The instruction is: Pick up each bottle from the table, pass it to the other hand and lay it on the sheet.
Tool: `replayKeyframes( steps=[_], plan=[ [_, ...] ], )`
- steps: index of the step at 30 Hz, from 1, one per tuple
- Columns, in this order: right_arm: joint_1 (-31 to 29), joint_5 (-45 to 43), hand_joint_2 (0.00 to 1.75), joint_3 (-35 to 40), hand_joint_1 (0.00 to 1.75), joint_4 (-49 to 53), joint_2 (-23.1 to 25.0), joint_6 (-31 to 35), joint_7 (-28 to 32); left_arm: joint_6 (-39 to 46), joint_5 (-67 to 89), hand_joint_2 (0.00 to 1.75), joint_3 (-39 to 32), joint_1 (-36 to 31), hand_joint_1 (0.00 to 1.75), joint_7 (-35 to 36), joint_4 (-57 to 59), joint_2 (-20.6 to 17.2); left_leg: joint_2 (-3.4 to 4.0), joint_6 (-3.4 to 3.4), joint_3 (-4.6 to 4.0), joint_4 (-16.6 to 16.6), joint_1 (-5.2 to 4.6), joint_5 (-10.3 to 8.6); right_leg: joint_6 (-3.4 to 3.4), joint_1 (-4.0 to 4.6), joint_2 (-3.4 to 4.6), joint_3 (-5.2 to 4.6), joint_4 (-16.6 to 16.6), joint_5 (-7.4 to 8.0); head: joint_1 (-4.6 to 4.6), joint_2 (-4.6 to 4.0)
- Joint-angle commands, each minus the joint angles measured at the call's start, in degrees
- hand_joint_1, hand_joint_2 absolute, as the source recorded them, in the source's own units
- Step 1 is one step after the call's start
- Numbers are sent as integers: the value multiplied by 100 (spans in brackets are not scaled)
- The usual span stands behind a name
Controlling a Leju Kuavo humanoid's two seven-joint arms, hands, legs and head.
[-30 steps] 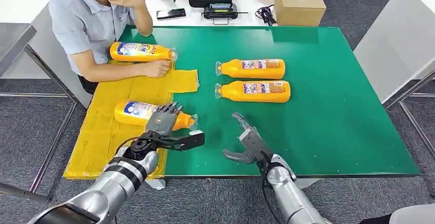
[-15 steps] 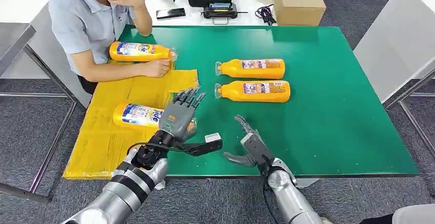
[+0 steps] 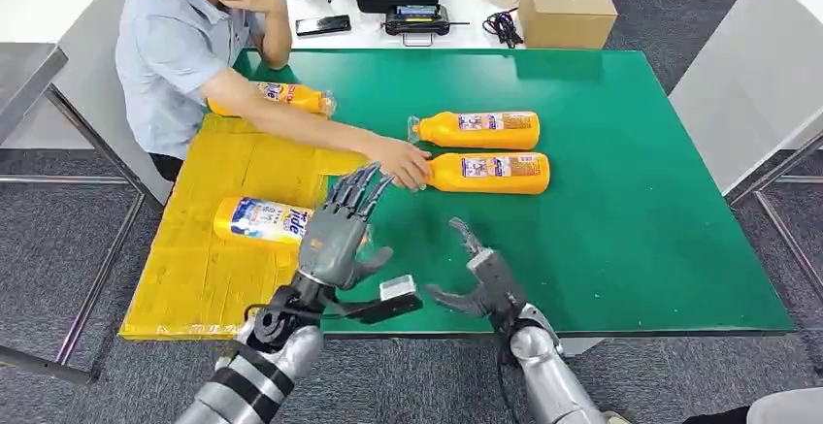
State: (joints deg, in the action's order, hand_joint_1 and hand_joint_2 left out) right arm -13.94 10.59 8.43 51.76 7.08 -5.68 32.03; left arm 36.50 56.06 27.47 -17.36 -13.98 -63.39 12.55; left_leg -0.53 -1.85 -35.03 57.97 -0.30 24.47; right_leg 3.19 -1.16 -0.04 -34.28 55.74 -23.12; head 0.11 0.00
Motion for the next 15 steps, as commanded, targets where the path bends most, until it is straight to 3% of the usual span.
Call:
replayKeyframes(
  steps=[1,3,7,15],
  plan=[
    [863,1123,175,27,0,2161,80,1904,-886,-597,-3436,175,221,1196,0,-1108,-997,55,7,9,16,0,1,16,-12,2,4,13,2,-15,0,0],
    [951,2601,175,407,0,2312,-297,2839,-1148,-683,-4144,175,274,1286,0,-1192,-1005,11,1,12,14,-1,0,17,-13,1,-3,13,-1,-16,2,0],
    [1058,4580,175,582,0,2067,-790,3391,-1973,-612,-4554,175,287,1433,0,-1154,-1286,-8,-5,12,14,-2,4,15,-16,5,-9,14,-6,-15,0,0],
    [918,5886,175,582,0,1667,-936,3770,-2749,-703,-5037,175,114,1580,0,-914,-1406,-16,10,14,19,-6,4,16,-17,5,6,18,-9,-11,0,0]
  ],
)
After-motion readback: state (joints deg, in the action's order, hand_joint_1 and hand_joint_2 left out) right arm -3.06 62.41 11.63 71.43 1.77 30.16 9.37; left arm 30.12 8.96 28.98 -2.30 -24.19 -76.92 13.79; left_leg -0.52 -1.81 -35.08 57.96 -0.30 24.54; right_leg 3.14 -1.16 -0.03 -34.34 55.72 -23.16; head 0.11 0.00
